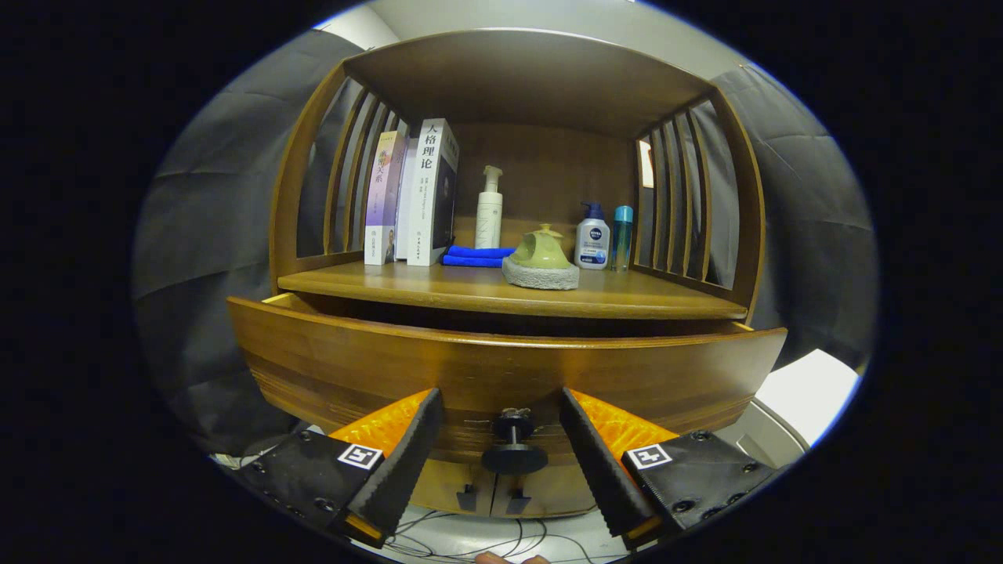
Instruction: Pull open the drawer, take out the items inside it, and place them on the countertop above the cabinet.
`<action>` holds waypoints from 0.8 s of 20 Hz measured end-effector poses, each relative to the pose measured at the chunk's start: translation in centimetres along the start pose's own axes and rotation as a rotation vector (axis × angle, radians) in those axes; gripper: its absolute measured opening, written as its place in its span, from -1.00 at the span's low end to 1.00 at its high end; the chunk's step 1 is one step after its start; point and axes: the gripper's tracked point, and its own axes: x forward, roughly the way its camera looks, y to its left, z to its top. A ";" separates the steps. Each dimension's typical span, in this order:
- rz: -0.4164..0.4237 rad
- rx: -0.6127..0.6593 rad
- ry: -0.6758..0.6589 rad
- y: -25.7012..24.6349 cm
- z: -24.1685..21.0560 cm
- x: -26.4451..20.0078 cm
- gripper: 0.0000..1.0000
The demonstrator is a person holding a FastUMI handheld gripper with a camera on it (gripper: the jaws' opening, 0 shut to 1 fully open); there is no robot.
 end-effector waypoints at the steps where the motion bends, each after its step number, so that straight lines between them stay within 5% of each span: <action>1: -0.004 -0.012 -0.004 0.0 0.0 0.3 0.95; 16: -0.018 0.021 0.008 0.3 1.0 5.2 0.98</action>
